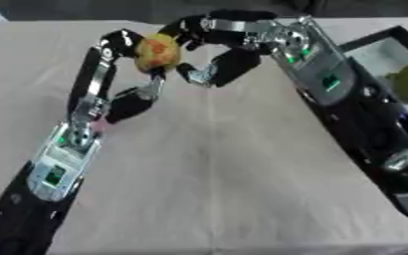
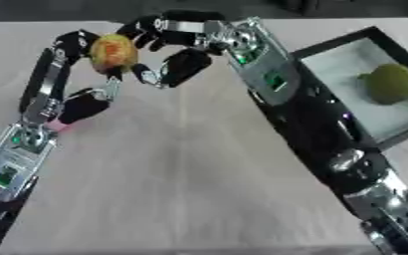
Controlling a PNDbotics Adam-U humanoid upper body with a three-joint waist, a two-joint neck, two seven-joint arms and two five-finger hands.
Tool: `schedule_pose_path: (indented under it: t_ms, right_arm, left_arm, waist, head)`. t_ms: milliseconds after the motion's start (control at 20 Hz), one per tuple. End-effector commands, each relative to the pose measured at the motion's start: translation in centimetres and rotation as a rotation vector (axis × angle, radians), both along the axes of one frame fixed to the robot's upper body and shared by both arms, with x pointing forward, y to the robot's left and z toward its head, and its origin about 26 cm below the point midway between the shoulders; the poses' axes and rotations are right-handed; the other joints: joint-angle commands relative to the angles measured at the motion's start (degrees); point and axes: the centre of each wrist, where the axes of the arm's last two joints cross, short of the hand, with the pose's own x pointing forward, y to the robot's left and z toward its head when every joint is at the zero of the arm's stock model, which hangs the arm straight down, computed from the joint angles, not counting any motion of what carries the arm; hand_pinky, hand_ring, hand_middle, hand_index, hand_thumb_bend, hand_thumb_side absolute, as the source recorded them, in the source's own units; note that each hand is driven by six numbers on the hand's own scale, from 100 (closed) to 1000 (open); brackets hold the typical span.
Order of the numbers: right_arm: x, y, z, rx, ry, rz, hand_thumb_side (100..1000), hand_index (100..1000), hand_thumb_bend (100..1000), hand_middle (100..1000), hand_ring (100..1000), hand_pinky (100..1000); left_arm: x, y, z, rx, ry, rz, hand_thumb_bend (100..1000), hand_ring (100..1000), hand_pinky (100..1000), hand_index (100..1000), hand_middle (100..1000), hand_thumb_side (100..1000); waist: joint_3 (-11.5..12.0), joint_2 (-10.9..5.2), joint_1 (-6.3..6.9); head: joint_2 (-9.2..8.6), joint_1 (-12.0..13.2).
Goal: Pick up the objects with one hand, pass them to the other hand, and then place them into the box on the other side of the table.
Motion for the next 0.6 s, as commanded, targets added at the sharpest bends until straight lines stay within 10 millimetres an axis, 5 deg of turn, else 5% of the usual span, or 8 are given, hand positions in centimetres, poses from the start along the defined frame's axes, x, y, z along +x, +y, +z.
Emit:
schedule_pose_path:
  t_ms: [50, 450, 600]
  right_arm:
    - [-0.1, 0.0, 0.9, 0.040, -0.016, -0.009, 169, 823, 100, 790, 877, 916]
    - [-0.4, 0.0, 1.2, 0.106, 0.034, 0.000, 213, 829, 100, 790, 875, 918]
    - [-0.4, 0.0, 1.2, 0.105, 0.035, 0.000, 100, 750, 100, 726, 858, 914]
  left_arm:
    - [-0.1, -0.4, 1.3, -0.011, -0.036, -0.021, 100, 685, 710, 626, 616, 180]
    - [0.6, -0.7, 0.3, 0.015, 0.006, -0.005, 100, 686, 710, 627, 615, 197]
    - [0.7, -0.9, 0.2, 0.012, 0.004, -0.003, 100, 685, 709, 628, 615, 199]
  waist:
    - [-0.01, -1.35, 0.24]
    - [-0.37, -1.23, 0.27]
    - [-0.41, -1.15, 0.33]
  head:
    - [0.00, -0.09]
    - [0.00, -0.09]
    - [-0.05, -0.19]
